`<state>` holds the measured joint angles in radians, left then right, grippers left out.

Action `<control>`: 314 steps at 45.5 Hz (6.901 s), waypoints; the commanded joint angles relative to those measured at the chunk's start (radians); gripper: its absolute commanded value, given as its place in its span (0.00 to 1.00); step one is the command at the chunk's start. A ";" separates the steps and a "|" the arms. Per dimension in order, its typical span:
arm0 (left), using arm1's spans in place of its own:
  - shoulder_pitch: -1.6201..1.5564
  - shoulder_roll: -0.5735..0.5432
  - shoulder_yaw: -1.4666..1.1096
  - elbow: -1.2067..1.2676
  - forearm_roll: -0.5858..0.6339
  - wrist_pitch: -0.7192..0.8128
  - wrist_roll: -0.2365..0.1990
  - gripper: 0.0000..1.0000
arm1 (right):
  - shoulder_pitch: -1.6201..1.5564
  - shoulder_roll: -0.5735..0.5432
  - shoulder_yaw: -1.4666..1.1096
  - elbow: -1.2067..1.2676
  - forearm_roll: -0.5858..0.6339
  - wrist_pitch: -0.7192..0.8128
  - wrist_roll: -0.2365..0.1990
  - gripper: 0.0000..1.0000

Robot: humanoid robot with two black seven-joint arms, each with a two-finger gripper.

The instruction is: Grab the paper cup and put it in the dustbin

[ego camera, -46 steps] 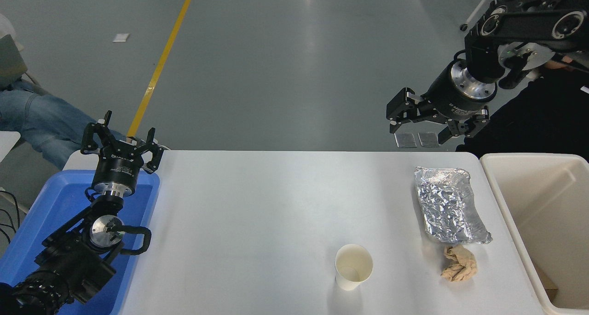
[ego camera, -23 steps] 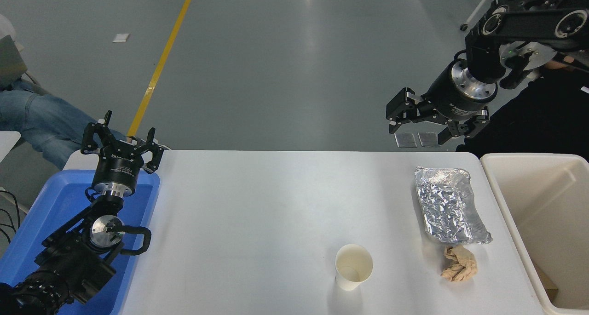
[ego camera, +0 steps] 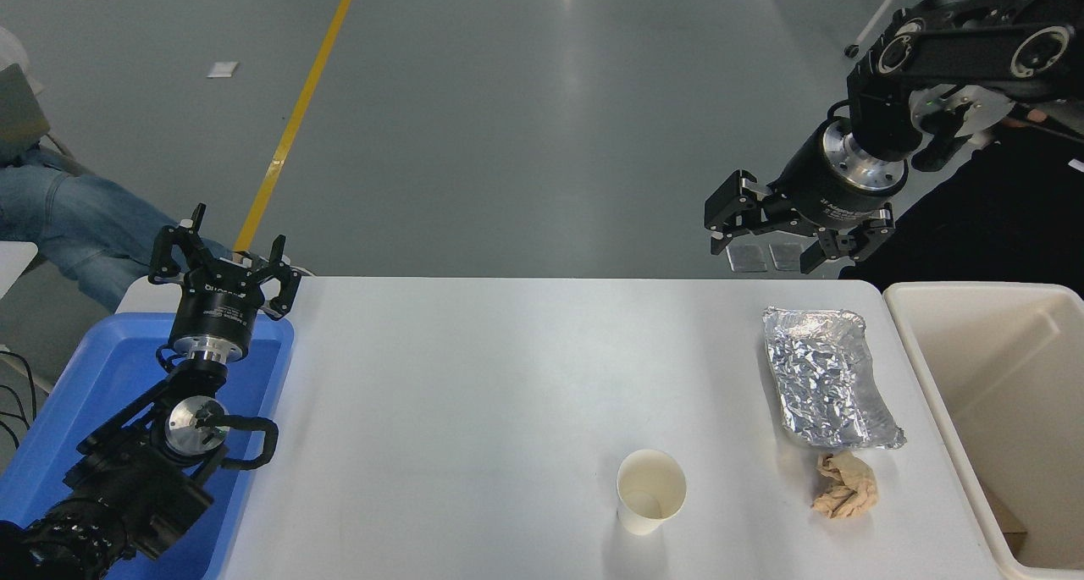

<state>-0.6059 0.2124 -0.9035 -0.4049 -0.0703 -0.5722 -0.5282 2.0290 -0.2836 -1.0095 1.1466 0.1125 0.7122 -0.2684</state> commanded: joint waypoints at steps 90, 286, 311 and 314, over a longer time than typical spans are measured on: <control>0.000 0.001 0.000 0.000 0.000 0.000 0.001 0.99 | -0.581 0.244 0.155 -0.093 -0.220 -0.088 0.011 0.00; -0.002 0.001 0.000 0.000 0.000 0.000 0.001 0.99 | -0.425 0.106 0.108 -0.461 -0.027 -0.427 -0.002 1.00; 0.000 0.001 0.000 0.000 0.000 0.000 -0.001 0.99 | 0.034 0.081 0.029 0.128 -0.025 -0.108 -0.112 1.00; 0.000 0.001 0.002 0.000 0.000 0.000 0.001 0.99 | 0.066 0.067 0.020 0.206 -0.025 -0.091 -0.112 1.00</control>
<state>-0.6059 0.2133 -0.9032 -0.4049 -0.0708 -0.5722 -0.5279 1.9158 -0.1823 -0.9522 1.0675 0.0861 0.5230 -0.3601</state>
